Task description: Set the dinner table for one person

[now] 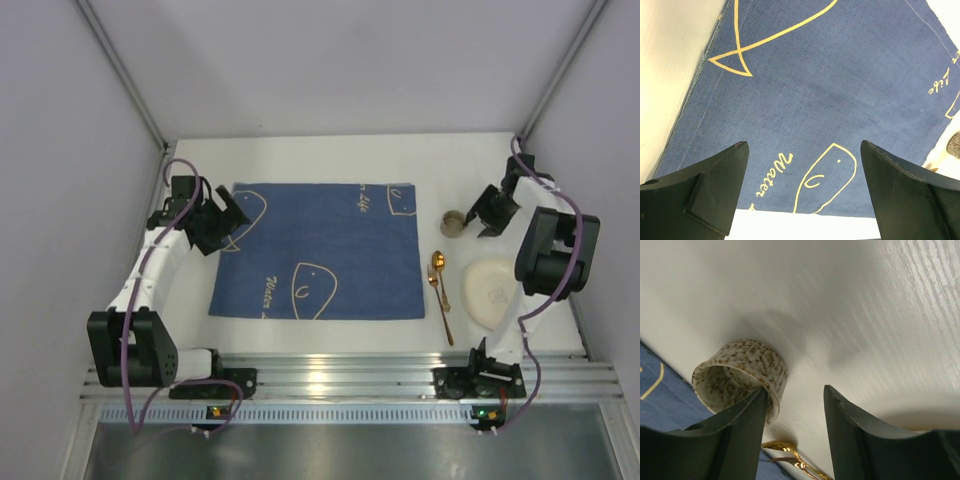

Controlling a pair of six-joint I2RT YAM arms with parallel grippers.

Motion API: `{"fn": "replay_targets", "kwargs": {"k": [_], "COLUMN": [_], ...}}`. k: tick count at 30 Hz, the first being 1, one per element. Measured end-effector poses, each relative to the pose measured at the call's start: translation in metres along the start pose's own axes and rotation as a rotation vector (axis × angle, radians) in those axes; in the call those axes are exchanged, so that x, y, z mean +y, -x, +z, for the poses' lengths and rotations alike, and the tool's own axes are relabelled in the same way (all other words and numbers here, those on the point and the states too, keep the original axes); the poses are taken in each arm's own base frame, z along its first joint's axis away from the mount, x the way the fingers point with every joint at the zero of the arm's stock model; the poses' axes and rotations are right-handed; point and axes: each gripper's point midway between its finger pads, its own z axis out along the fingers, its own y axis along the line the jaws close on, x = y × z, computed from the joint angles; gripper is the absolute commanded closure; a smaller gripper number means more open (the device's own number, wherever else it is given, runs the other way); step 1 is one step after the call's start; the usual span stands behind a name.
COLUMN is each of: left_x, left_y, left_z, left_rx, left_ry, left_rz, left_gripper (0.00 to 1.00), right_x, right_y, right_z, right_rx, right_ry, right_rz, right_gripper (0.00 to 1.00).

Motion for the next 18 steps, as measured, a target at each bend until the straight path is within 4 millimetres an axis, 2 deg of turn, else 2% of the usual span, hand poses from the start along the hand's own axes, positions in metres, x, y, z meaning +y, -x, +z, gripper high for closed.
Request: {"fn": "replay_targets", "kwargs": {"k": [2,3,7,11,14,18], "left_x": [0.000,0.001,0.003,0.004,0.004,0.004], "left_y": [-0.001,-0.002,-0.004,-0.005,-0.005,-0.006], "left_z": [-0.005,-0.008,-0.012,-0.013,-0.014,-0.015], "left_rx": [-0.009,-0.013,-0.016,-0.011,-0.014,-0.015], "left_ry": [-0.006,-0.006,0.000,0.005,0.002,0.001], "left_rz": [0.002,0.002,0.002,0.000,0.001,-0.003], "left_gripper": [0.01,0.01,0.02,0.02,0.02,0.01], "right_x": [0.000,0.000,0.013,0.036,0.059,0.106], "right_y": [0.001,0.001,-0.006,-0.008,0.000,0.006], "right_z": [0.006,0.009,0.023,0.018,0.006,-0.018], "right_rx": [-0.002,-0.003,0.012,-0.011,-0.058,-0.132], "right_ry": [-0.029,-0.041,-0.085,-0.097,-0.091,-0.029], "right_rz": [-0.022,-0.035,-0.104,-0.173,-0.216,-0.279], "right_gripper": [0.60,0.71,1.00,1.00,1.00,1.00]}}
